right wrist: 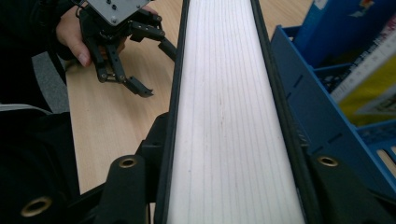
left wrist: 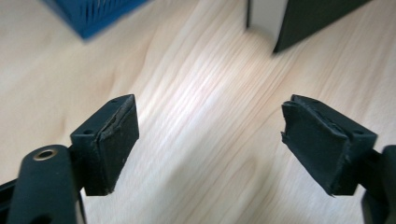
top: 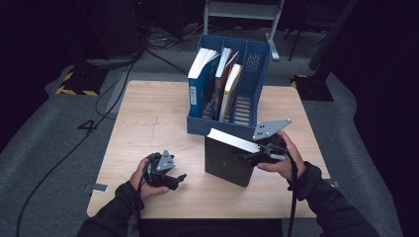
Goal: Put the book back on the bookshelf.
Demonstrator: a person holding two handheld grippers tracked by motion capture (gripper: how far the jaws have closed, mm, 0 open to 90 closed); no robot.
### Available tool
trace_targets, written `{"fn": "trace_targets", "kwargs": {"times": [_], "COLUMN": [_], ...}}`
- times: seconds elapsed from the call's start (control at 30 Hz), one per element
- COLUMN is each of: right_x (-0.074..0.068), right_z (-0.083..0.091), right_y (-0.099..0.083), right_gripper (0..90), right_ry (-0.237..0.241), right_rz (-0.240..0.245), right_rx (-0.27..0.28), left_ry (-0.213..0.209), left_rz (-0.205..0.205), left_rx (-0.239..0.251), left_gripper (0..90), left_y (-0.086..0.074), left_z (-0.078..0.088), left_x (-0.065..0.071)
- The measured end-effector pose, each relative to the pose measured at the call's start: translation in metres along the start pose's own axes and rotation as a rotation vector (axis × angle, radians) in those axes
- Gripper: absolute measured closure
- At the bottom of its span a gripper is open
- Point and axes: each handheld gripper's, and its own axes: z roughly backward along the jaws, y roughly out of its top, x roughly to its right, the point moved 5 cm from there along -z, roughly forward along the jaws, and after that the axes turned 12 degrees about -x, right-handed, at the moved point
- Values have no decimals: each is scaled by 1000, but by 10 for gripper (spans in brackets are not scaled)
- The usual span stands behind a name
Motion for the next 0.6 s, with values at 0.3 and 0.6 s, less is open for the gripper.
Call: {"fn": "trace_targets", "kwargs": {"times": [0.3, 0.6], "right_x": [11, 16], "right_z": [16, 34], "right_y": [-12, -20], "right_gripper": [526, 530], "right_ry": [-63, -156], "right_rz": [-38, -44], "right_rx": [-19, -48], "left_ry": [-16, -59], "left_rz": [18, 61], "left_rx": [-69, -63], "left_gripper": [167, 156], "left_y": [-2, -2], "left_z": [-15, -19], "left_x": [-5, -9]}}
